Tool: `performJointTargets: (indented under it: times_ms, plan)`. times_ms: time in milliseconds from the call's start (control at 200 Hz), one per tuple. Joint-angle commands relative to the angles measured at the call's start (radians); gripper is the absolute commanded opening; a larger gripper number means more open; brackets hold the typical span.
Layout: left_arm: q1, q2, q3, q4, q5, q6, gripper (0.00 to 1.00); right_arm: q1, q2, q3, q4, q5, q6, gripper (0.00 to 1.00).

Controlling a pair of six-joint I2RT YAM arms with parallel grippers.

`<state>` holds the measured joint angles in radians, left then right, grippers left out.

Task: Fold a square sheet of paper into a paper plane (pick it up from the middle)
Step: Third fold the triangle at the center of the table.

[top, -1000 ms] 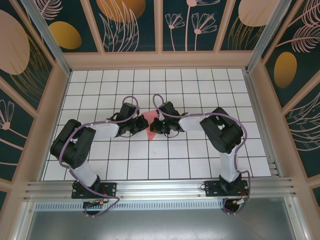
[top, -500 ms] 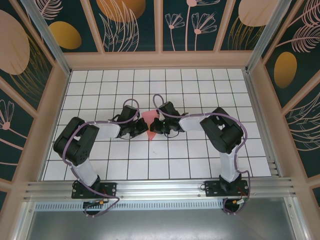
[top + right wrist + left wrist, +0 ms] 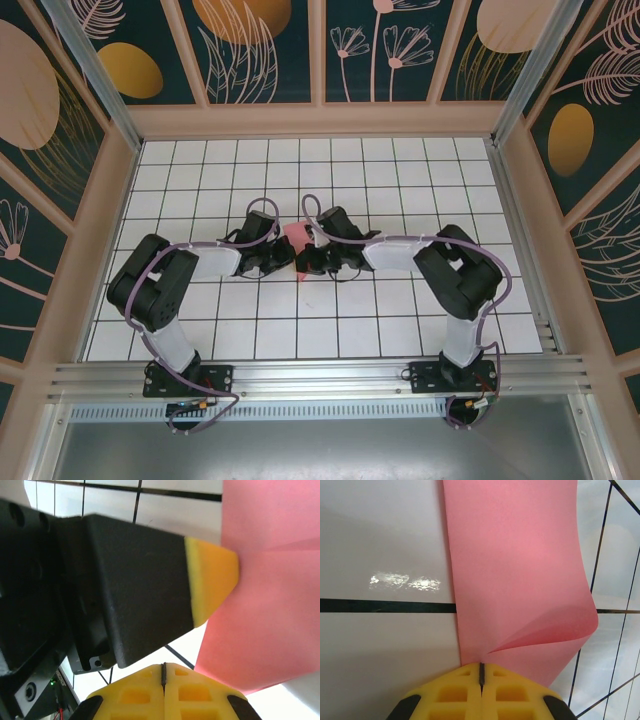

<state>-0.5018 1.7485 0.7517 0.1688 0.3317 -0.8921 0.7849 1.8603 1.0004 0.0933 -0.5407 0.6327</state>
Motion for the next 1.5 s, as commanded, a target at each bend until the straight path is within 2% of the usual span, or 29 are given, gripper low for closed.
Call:
performJointTargets:
  times_ms: [0, 555, 996, 1226, 1496]
  plan:
    - [-0.010, 0.042, -0.009, -0.071, -0.047, 0.007, 0.00, 0.005, 0.037, 0.012, -0.041, -0.008, -0.028, 0.07]
    - [-0.010, 0.042, -0.008, -0.070, -0.048, 0.006, 0.00, 0.008, 0.051, -0.006, -0.083, -0.015, -0.061, 0.07]
    - [-0.011, 0.042, -0.006, -0.073, -0.053, 0.007, 0.00, 0.027, 0.108, -0.009, -0.204, 0.037, -0.116, 0.07]
    - [-0.011, 0.045, -0.008, -0.071, -0.054, 0.004, 0.00, 0.032, 0.018, -0.001, -0.151, -0.027, -0.119, 0.07]
    - [-0.011, 0.043, -0.009, -0.071, -0.053, 0.002, 0.00, 0.042, 0.075, 0.012, -0.152, -0.016, -0.108, 0.07]
